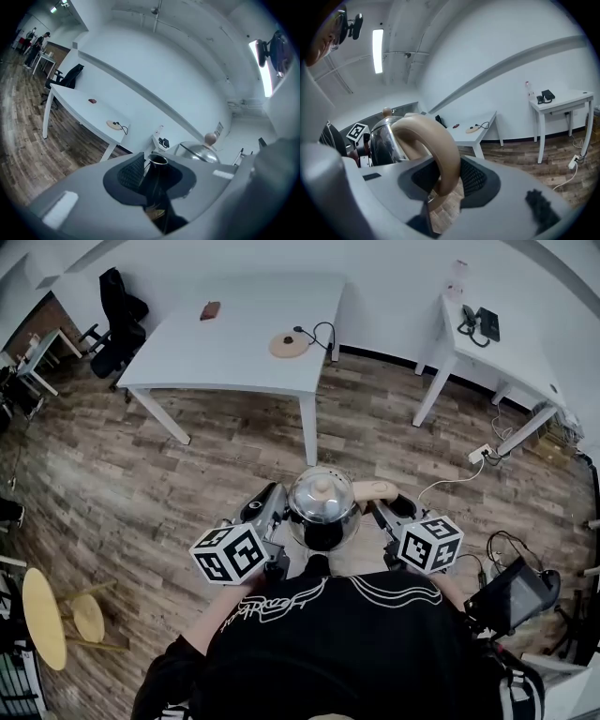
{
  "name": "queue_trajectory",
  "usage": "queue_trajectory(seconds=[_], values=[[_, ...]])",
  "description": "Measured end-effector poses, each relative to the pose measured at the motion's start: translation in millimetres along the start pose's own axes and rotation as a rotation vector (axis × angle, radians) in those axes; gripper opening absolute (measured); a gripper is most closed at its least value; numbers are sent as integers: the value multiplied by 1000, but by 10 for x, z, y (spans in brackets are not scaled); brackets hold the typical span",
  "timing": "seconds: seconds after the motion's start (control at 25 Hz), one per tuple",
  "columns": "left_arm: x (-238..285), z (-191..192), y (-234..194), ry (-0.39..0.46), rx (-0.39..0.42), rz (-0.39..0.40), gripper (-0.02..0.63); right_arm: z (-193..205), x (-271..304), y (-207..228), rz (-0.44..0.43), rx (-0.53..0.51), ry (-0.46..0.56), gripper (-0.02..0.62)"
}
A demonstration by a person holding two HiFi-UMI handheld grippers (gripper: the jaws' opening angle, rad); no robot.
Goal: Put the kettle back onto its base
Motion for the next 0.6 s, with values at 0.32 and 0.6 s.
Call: queue_trajectory(seconds=[0.32, 0.6], values=[[1177, -798, -697, 4, 31, 27, 55, -476, 1400, 351, 0, -14, 17, 127], [1598, -1079, -946, -7, 38, 50, 57, -624, 1883, 471, 6, -20, 24, 127]])
Point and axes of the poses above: the fingertips, and each gripper's own axes: x forward along the fingers, y to its right, z out of its underside, the point moved 6 cm from there along -x, backward along the fingers, and after that the axes turned 12 degrees about y, right-handed, at the moved point
